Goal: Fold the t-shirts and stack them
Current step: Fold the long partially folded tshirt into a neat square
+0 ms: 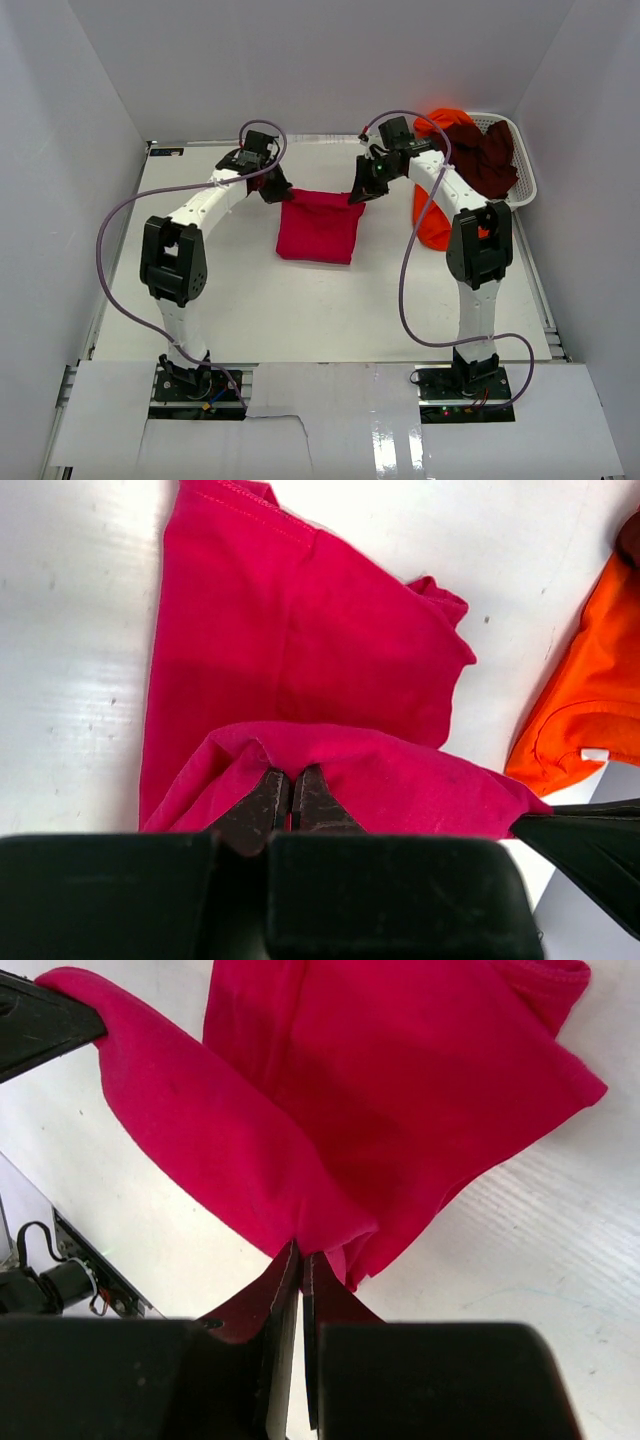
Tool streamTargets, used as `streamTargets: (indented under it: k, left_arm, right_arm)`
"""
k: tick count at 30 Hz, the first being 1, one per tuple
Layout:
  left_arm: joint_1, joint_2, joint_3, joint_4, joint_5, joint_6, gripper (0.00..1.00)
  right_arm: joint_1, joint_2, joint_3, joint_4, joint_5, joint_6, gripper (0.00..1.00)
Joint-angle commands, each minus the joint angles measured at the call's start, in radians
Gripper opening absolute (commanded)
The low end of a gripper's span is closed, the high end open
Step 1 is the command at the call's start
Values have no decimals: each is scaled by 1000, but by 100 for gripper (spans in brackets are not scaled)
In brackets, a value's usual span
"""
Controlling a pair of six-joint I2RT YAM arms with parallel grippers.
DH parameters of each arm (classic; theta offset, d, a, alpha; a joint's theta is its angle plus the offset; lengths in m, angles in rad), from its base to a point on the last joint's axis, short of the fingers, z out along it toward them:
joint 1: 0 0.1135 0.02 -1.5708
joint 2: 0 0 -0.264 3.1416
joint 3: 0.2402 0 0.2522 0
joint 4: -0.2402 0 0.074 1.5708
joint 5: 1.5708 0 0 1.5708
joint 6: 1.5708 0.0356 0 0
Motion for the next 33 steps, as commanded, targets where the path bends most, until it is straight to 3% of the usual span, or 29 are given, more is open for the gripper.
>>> streamTargets:
  k: [1, 8, 16, 18, 19, 20, 21, 24, 25, 29, 33]
  left_arm:
    - [7, 18, 100, 33, 2, 28, 0]
    - [12, 120, 192, 38, -12, 39, 0]
    - [21, 172, 177, 154, -46, 30, 2]
    - [24, 186, 179, 172, -52, 16, 3]
    - [30, 196, 174, 204, -44, 13, 6]
    - [32, 202, 173, 221, -32, 14, 16]
    - [33, 209, 169, 252, -17, 28, 42]
    - [33, 238, 186, 286, -56, 26, 93]
    - [38, 242, 208, 291, -61, 25, 98]
    - [38, 192, 217, 327, -92, 43, 98]
    - [38, 57, 127, 386, -92, 95, 98]
  right_arm:
    - [-25, 37, 111, -13, -33, -13, 8]
    - [-52, 126, 162, 57, -107, -3, 8]
    - [-68, 216, 179, 315, -135, 65, 8]
    - [-74, 242, 175, 387, -141, 86, 11]
    - [-77, 253, 176, 436, -124, 94, 24]
    - [-81, 274, 176, 458, -116, 100, 32]
    - [-89, 282, 185, 472, -110, 111, 38]
    - [-98, 272, 144, 571, -73, 131, 47]
    - [-98, 232, 85, 644, -28, 133, 49]
    - [-97, 98, -103, 816, 32, 131, 54]
    - [-94, -1, -216, 848, 31, 110, 58]
